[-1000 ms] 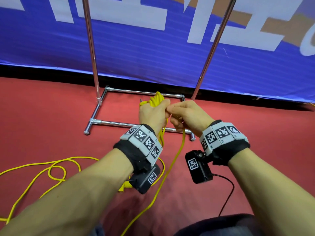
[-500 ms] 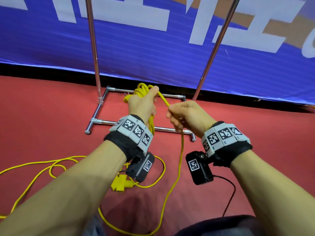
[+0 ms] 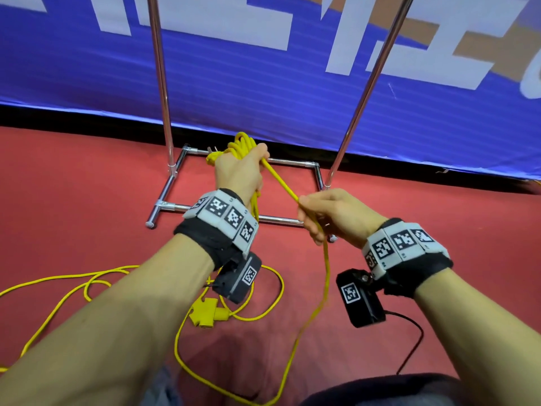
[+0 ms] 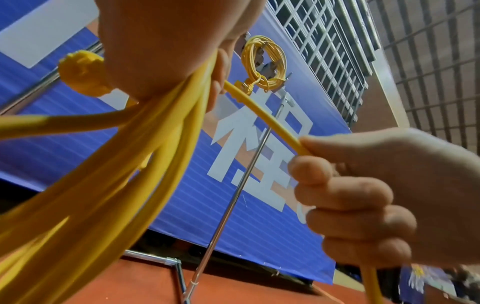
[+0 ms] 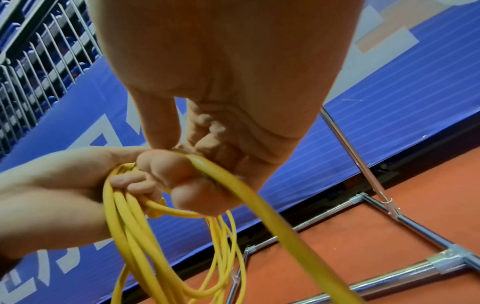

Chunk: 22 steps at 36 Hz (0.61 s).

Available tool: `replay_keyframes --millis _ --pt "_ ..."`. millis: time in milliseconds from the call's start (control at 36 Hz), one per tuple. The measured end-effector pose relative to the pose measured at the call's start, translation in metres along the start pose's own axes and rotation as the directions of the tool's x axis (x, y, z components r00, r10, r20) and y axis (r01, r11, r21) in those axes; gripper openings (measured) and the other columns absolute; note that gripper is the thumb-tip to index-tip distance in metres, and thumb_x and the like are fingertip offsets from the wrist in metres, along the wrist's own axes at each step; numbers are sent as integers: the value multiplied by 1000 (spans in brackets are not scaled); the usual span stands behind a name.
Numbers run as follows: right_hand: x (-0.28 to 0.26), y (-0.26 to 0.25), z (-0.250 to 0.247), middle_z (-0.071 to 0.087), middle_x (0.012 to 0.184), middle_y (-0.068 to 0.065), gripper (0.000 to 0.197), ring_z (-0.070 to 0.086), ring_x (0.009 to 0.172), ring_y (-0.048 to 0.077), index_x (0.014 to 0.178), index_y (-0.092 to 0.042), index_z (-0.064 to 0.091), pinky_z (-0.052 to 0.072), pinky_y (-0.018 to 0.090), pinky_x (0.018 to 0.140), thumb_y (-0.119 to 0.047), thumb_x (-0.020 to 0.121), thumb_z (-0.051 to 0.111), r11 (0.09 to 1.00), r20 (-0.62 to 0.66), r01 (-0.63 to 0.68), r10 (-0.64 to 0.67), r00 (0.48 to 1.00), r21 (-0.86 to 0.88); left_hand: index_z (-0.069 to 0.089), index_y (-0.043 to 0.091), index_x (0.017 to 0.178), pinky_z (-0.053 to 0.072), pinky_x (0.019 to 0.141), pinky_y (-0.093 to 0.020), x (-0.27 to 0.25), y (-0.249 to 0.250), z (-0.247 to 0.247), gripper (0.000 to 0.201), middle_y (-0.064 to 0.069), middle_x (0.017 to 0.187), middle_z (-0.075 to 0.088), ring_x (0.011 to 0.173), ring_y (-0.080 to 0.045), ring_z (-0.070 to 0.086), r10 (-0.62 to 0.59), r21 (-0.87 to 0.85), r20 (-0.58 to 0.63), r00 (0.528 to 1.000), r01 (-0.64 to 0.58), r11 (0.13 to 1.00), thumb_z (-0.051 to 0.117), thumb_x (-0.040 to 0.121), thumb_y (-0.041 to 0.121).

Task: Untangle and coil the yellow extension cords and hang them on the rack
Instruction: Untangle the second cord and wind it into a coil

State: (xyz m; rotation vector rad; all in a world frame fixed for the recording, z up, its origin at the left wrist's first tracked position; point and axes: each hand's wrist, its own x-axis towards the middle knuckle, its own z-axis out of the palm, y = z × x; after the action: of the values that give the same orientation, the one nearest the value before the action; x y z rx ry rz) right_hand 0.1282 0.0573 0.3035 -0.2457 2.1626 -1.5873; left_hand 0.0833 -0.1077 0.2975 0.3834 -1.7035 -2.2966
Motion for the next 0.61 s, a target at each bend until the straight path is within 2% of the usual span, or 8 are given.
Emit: replay_keyframes --millis 83,194,278,361,444,500,611 --pt "1 -1 6 51 51 7 34 44 41 18 76 -2 59 44 28 49 -20 101 46 1000 22 8 -7 1000 -19 66 -10 85 33 43 -26 -2 -5 3 30 -1 38 37 31 -18 33 1 27 6 1000 -1 1000 70 83 19" --pt "10 -12 18 52 50 7 34 44 43 21 75 -1 57 45 28 48 -16 102 42 995 -58 91 -89 994 43 64 5 70 34 45 -25 -14 -12 10 27 -2 35 40 34 -20 39 -21 40 77 997 18 999 70 84 26" --pt "17 -21 22 54 46 3 36 45 43 20 73 2 56 42 26 46 -15 101 42 987 -140 144 -134 981 69 60 7 62 37 44 -25 -28 -15 17 33 -3 32 42 32 -20 43 -50 48 140 989 44 998 65 90 24" --pt "19 -22 24 53 46 5 39 44 41 20 70 0 57 39 28 47 -19 101 44 985 -173 156 -141 975 79 59 10 54 41 51 -41 -33 -18 19 38 -8 37 44 38 -26 47 -62 6 169 984 62 998 64 88 25" --pt "18 -19 23 50 45 6 39 41 39 20 70 -2 56 39 30 48 -21 101 43 988 -158 134 -120 980 82 59 8 56 39 48 -32 -27 -18 16 34 -11 41 45 38 -26 47 -35 29 127 991 31 999 65 84 26" --pt "15 -15 22 49 45 6 39 41 37 20 71 -3 56 40 30 48 -23 102 43 991 -129 104 -93 987 84 61 12 55 37 47 -29 -21 -15 15 29 -13 45 47 42 -26 45 -19 28 84 996 16 999 67 78 28" --pt "2 -3 13 50 49 7 41 45 40 21 71 -5 58 44 28 47 -28 101 44 999 -42 21 -19 999 48 60 10 59 29 41 -23 -2 -3 4 30 1 34 40 31 -18 34 -15 -21 -24 1000 15 1000 64 88 18"
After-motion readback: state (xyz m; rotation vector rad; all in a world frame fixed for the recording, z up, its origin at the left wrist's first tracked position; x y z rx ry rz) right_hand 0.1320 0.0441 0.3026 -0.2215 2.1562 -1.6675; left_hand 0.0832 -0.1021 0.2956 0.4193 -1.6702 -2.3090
